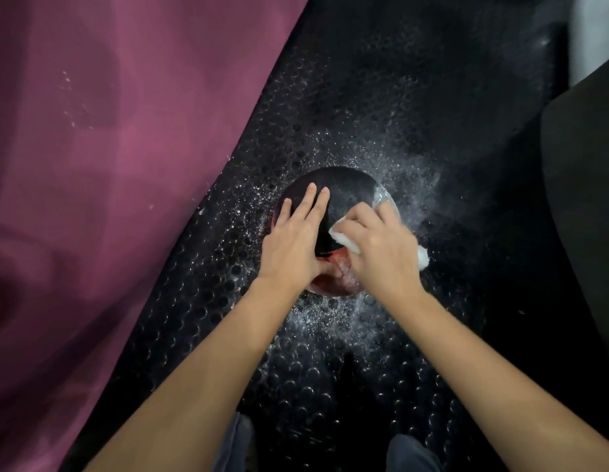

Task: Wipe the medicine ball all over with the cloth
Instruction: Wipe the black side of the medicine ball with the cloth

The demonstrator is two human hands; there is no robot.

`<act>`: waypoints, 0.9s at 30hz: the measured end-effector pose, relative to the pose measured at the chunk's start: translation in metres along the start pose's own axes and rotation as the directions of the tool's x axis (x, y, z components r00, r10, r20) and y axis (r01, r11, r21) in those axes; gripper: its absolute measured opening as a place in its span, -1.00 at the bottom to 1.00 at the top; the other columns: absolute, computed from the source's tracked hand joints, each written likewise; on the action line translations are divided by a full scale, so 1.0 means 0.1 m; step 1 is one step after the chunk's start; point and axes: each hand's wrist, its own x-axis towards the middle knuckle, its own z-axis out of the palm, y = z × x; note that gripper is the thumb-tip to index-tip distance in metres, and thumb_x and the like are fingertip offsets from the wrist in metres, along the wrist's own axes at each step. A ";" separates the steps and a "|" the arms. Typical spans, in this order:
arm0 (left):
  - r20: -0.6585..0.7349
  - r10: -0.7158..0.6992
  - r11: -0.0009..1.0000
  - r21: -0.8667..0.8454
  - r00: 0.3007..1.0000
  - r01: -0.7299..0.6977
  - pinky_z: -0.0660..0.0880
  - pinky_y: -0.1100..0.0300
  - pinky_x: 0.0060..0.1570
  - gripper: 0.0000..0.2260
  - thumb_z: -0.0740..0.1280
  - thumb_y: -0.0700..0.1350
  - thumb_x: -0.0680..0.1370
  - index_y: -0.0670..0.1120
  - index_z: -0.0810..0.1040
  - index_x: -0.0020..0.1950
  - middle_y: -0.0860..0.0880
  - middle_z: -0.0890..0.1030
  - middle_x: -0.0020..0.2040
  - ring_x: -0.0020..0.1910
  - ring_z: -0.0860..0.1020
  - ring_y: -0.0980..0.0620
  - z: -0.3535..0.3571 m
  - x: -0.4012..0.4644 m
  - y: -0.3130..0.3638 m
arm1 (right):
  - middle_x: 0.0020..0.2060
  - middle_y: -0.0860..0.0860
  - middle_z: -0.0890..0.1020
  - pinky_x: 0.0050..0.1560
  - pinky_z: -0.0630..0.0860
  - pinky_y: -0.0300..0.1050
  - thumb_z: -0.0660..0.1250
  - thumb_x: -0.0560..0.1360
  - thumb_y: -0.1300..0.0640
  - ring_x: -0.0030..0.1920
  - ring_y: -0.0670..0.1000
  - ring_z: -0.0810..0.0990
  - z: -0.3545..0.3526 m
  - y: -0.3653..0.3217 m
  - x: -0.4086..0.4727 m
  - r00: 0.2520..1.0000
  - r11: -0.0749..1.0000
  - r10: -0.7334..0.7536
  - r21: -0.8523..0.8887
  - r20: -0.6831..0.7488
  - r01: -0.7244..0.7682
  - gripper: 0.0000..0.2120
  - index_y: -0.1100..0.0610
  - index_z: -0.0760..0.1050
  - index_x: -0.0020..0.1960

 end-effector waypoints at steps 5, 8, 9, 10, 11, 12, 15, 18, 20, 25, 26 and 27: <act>0.011 0.008 0.998 0.055 1.000 -0.008 0.24 -0.08 0.45 0.11 0.52 0.16 0.33 0.09 -0.23 0.58 0.15 -0.21 0.58 0.58 -0.09 -0.11 0.03 -0.01 0.06 | -0.08 -0.07 0.50 -0.39 0.19 -0.17 0.29 0.55 0.16 -0.04 0.04 0.38 -0.06 0.16 0.38 0.976 0.978 0.204 0.017 0.082 -0.206 -0.84 -0.03 0.62 -0.03; -0.002 0.038 0.995 0.097 0.999 -0.037 0.25 -0.09 0.45 0.09 0.49 0.21 0.35 0.09 -0.24 0.58 0.14 -0.21 0.59 0.57 -0.07 -0.11 0.01 0.03 0.08 | -0.07 -0.08 0.47 -0.29 0.25 -0.09 0.22 0.58 0.12 -0.03 0.00 0.33 -0.06 0.19 0.45 0.956 0.960 0.274 0.036 0.107 -0.279 -0.81 -0.04 0.61 -0.01; 0.005 0.045 0.994 0.101 0.999 -0.045 0.25 -0.09 0.45 0.09 0.48 0.24 0.35 0.08 -0.24 0.58 0.13 -0.21 0.59 0.58 -0.06 -0.11 0.01 0.04 0.08 | -0.08 -0.09 0.46 -0.29 0.25 -0.09 0.23 0.58 0.11 -0.05 -0.03 0.30 -0.06 0.20 0.44 0.953 0.957 0.279 0.047 0.118 -0.286 -0.82 -0.04 0.61 -0.01; 0.010 0.043 0.996 0.081 0.999 -0.043 0.24 -0.08 0.45 0.09 0.46 0.28 0.34 0.07 -0.24 0.58 0.12 -0.20 0.59 0.58 -0.06 -0.10 0.00 0.04 0.09 | -0.09 -0.08 0.46 -0.28 0.25 -0.09 0.23 0.58 0.11 -0.06 -0.05 0.27 -0.07 0.22 0.43 0.949 0.953 0.287 0.061 0.129 -0.297 -0.82 -0.04 0.61 -0.02; 0.003 0.024 0.999 0.032 1.000 -0.025 0.23 -0.08 0.46 0.09 0.44 0.31 0.34 0.05 -0.23 0.59 0.10 -0.19 0.59 0.58 -0.05 -0.09 0.00 0.04 0.09 | -0.09 -0.08 0.46 -0.28 0.25 -0.09 0.24 0.58 0.10 -0.07 -0.05 0.26 -0.07 0.23 0.43 0.944 0.948 0.298 0.073 0.139 -0.310 -0.83 -0.04 0.61 -0.02; -0.015 -0.010 0.999 -0.034 1.000 0.009 0.21 -0.07 0.46 0.09 0.44 0.32 0.34 0.02 -0.21 0.59 0.07 -0.18 0.60 0.57 -0.03 -0.08 -0.01 0.05 0.09 | -0.08 -0.07 0.47 -0.28 0.26 -0.08 0.24 0.58 0.09 -0.07 -0.05 0.26 -0.07 0.24 0.42 0.941 0.945 0.305 0.076 0.146 -0.318 -0.83 -0.04 0.62 -0.01; -0.062 -0.097 0.989 -0.118 0.993 0.089 0.21 -0.02 0.46 0.08 0.46 0.30 0.34 -0.07 -0.11 0.60 -0.01 -0.08 0.61 0.57 0.04 -0.05 0.00 0.09 0.08 | -0.08 -0.05 0.48 -0.27 0.29 -0.07 0.25 0.57 0.09 -0.07 -0.04 0.28 -0.07 0.26 0.40 0.939 0.942 0.313 0.076 0.142 -0.326 -0.84 -0.04 0.62 -0.01; -0.066 -0.113 0.989 -0.106 0.991 0.106 0.23 0.00 0.44 0.07 0.48 0.29 0.32 -0.07 -0.06 0.60 0.00 -0.02 0.61 0.57 0.05 -0.03 0.01 0.09 0.10 | -0.07 -0.05 0.47 -0.25 0.30 -0.06 0.24 0.58 0.06 -0.05 -0.01 0.32 -0.08 0.24 0.38 0.931 0.936 0.336 0.059 0.141 -0.346 -0.83 -0.02 0.61 0.01; -0.057 -0.115 0.989 -0.102 0.992 0.109 0.22 0.01 0.43 0.07 0.48 0.28 0.32 -0.07 -0.06 0.60 0.01 -0.02 0.61 0.57 0.05 -0.02 0.01 0.09 0.12 | -0.08 -0.05 0.47 -0.27 0.30 -0.06 0.24 0.58 0.08 -0.02 0.02 0.35 -0.10 0.20 0.35 0.933 0.938 0.335 0.044 0.132 -0.343 -0.84 0.00 0.61 0.01; -0.044 -0.112 0.989 -0.103 0.993 0.106 0.19 0.01 0.45 0.07 0.49 0.26 0.33 -0.08 -0.07 0.60 0.00 -0.04 0.61 0.57 0.03 -0.04 0.00 0.06 0.11 | -0.06 -0.06 0.49 -0.26 0.32 -0.07 0.26 0.57 0.11 0.02 0.05 0.39 -0.16 0.19 0.35 0.947 0.958 0.270 0.048 0.174 -0.282 -0.83 -0.06 0.62 -0.01; -0.042 -0.109 0.989 -0.100 0.993 0.104 0.18 0.01 0.45 0.07 0.48 0.26 0.33 -0.08 -0.08 0.60 -0.01 -0.05 0.61 0.57 0.02 -0.04 0.01 0.05 0.11 | -0.06 -0.05 0.48 -0.23 0.34 -0.05 0.25 0.57 0.10 0.03 0.06 0.39 -0.17 0.22 0.42 0.936 0.948 0.296 0.060 0.192 -0.313 -0.83 -0.07 0.62 -0.02; -0.040 -0.109 0.990 -0.095 0.993 0.105 0.18 0.01 0.45 0.07 0.48 0.27 0.33 -0.08 -0.08 0.60 -0.01 -0.05 0.61 0.57 0.02 -0.04 0.02 0.04 0.12 | -0.06 -0.04 0.48 -0.19 0.35 -0.04 0.25 0.58 0.09 0.05 0.07 0.40 -0.18 0.26 0.50 0.920 0.935 0.331 0.063 0.210 -0.350 -0.82 -0.08 0.62 -0.01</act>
